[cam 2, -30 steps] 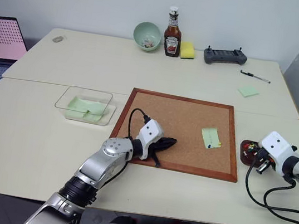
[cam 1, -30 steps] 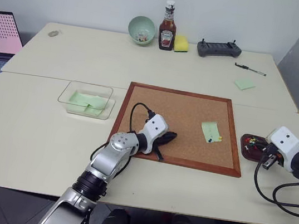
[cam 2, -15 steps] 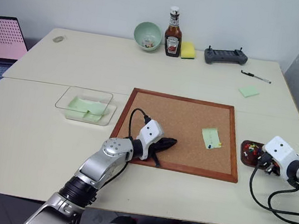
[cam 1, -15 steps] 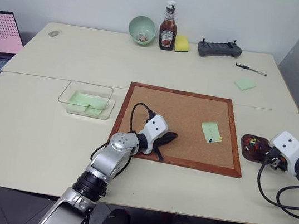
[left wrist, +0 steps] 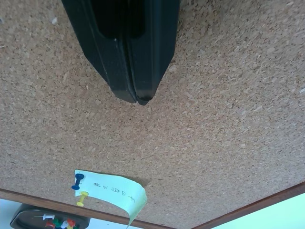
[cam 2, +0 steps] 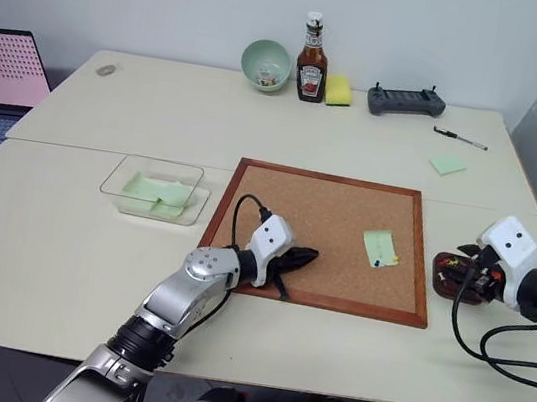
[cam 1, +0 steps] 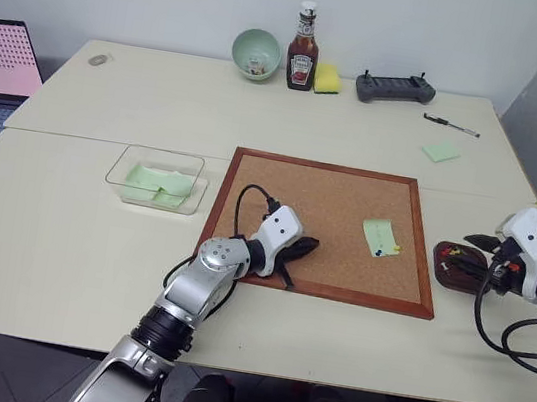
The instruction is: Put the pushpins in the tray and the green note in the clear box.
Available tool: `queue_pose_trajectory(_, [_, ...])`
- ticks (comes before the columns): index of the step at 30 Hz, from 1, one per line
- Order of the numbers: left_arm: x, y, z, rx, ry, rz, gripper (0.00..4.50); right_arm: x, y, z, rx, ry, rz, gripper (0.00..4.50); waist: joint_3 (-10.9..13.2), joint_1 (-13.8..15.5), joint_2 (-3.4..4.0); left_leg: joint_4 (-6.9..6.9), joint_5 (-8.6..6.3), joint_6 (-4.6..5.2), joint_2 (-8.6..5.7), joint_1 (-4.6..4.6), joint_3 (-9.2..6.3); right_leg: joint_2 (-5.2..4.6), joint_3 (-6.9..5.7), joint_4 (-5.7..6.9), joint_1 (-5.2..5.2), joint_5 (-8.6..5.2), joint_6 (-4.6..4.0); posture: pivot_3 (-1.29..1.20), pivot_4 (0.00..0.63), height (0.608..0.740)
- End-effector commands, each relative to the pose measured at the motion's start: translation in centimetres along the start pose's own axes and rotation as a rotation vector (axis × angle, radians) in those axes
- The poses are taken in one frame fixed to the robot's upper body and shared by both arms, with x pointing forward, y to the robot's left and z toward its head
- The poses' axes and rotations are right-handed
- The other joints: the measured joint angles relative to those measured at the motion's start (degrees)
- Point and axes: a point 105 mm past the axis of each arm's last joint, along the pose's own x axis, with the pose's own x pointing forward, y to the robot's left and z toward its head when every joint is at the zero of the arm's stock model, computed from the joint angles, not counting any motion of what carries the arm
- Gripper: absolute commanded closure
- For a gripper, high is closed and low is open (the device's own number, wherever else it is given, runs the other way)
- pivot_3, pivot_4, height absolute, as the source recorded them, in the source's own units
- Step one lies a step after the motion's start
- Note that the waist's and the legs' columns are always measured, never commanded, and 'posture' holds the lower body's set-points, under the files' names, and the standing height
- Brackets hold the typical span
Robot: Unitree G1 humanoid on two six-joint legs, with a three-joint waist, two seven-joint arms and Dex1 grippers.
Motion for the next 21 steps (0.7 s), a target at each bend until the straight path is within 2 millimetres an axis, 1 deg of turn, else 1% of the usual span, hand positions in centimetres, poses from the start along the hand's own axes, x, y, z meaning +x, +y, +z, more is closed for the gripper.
queue_pose_trajectory(1, [0.2,-0.8,-1.8,-0.022,0.062,-0.036,4.5,-0.8,1.1,1.5,-0.047,0.012,0.08,1.87,0.0,0.0,0.0,0.0,0.0,0.0,-0.01,-0.01,0.0,0.0,0.0,-0.01,0.0,0.0,0.0,0.0,0.15,0.74])
queue_pose_trajectory(3, [0.2,-0.8,-1.8,-0.021,0.062,-0.038,4.5,-0.9,1.4,1.5,-0.057,0.032,0.107,1.87,0.0,0.0,0.0,0.0,0.0,0.0,0.0,-0.02,0.0,0.0,-0.02,-0.03,0.0,0.0,0.0,0.0,0.15,0.74])
queue_pose_trajectory(8, [0.2,-0.8,-1.7,-0.017,0.061,-0.041,4.5,-0.3,2.3,2.5,-0.06,-0.023,0.144,1.87,0.0,0.0,-0.03,-0.01,0.0,0.0,0.01,-0.02,0.0,0.0,-0.02,-0.04,-0.01,0.0,0.01,0.0,0.15,0.74])
queue_pose_trajectory(10, [0.3,-0.8,-1.7,-0.018,0.06,-0.04,4.5,0.7,3.1,2.6,-0.052,-0.048,0.165,1.87,0.0,0.0,-0.03,-0.01,0.0,0.0,0.01,-0.02,0.0,0.0,-0.03,-0.04,-0.01,-0.01,0.01,0.0,0.15,0.74])
queue_pose_trajectory(12, [0.4,-0.9,-1.6,-0.02,0.057,-0.042,4.5,2.0,3.2,2.7,-0.038,-0.081,0.153,1.87,0.0,0.0,-0.04,-0.01,0.0,0.0,0.02,-0.02,-0.01,0.0,-0.03,-0.04,-0.01,-0.01,0.01,0.0,0.15,0.74])
queue_pose_trajectory(18, [0.5,-1.1,-1.6,-0.021,0.056,-0.044,4.5,5.0,2.6,2.2,-0.049,-0.089,0.107,1.87,0.0,0.1,-0.04,0.0,0.0,0.0,0.0,-0.03,-0.01,0.0,-0.03,-0.04,-0.02,0.0,0.02,0.0,0.15,0.74])
queue_pose_trajectory(21, [0.4,-1.1,-1.6,-0.022,0.057,-0.041,4.5,5.7,2.0,1.8,-0.06,-0.083,0.088,1.87,0.0,0.2,-0.03,-0.01,0.0,-0.01,-0.01,-0.03,-0.03,-0.01,-0.04,-0.04,-0.03,0.0,0.01,0.0,0.15,0.74])
